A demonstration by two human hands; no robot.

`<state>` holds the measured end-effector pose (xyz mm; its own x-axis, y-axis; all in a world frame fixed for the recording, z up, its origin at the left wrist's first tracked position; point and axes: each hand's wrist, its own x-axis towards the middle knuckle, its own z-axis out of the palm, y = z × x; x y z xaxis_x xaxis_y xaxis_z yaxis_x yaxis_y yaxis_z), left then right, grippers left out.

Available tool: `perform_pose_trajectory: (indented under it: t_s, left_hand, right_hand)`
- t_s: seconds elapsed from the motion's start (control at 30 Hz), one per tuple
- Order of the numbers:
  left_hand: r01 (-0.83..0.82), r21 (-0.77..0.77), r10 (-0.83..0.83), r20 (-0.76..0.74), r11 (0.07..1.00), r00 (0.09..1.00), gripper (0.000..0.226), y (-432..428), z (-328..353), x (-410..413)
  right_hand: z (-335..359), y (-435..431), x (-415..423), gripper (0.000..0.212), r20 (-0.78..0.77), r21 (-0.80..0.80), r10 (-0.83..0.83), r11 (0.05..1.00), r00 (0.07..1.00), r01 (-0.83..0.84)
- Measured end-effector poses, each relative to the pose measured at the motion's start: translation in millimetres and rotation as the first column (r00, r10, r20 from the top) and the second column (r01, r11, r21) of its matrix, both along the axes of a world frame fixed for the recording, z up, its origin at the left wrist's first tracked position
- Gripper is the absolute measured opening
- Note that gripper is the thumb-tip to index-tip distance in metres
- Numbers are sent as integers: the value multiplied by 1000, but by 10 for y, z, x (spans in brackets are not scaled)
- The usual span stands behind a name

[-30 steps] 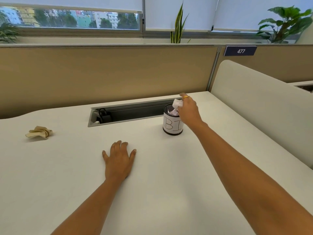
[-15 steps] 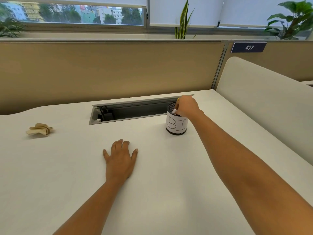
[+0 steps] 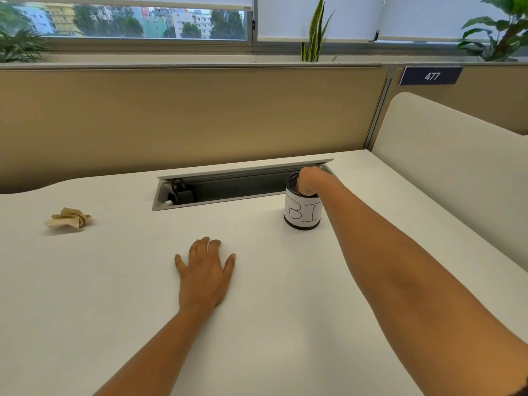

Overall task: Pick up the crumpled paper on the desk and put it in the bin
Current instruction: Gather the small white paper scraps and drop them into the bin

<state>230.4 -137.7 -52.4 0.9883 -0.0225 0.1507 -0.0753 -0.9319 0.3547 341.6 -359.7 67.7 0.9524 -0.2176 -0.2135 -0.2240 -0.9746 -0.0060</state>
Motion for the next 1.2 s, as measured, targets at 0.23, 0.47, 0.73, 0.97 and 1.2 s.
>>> perform_pose_trajectory:
  t_s: [0.23, 0.47, 0.73, 0.97, 1.2]
  left_hand:
    - [-2, 4, 2, 6, 1000, 1000, 45, -7, 6, -15]
    - [-1, -4, 1, 4, 1000, 1000, 44, -6, 8, -12]
    - [9, 11, -9, -21, 1000, 1000, 51, 10, 27, -49]
    - [46, -2, -46, -34, 999, 998, 49, 83, 25, -174]
    - [99, -10, -99, -53, 995, 994, 50, 242, 17, -381]
  right_hand:
    - [25, -19, 39, 33, -128, -59, 23, 998, 992, -30]
    - [118, -30, -8, 35, -104, -67, 40, 997, 994, -48]
    - [164, -69, -119, 34, 53, -22, 65, 998, 996, -64]
    - [220, -18, -368, 27, 424, 213, -93, 977, 901, 1]
    - [-108, 591, -1053, 23, 661, 409, -136, 890, 738, -202]
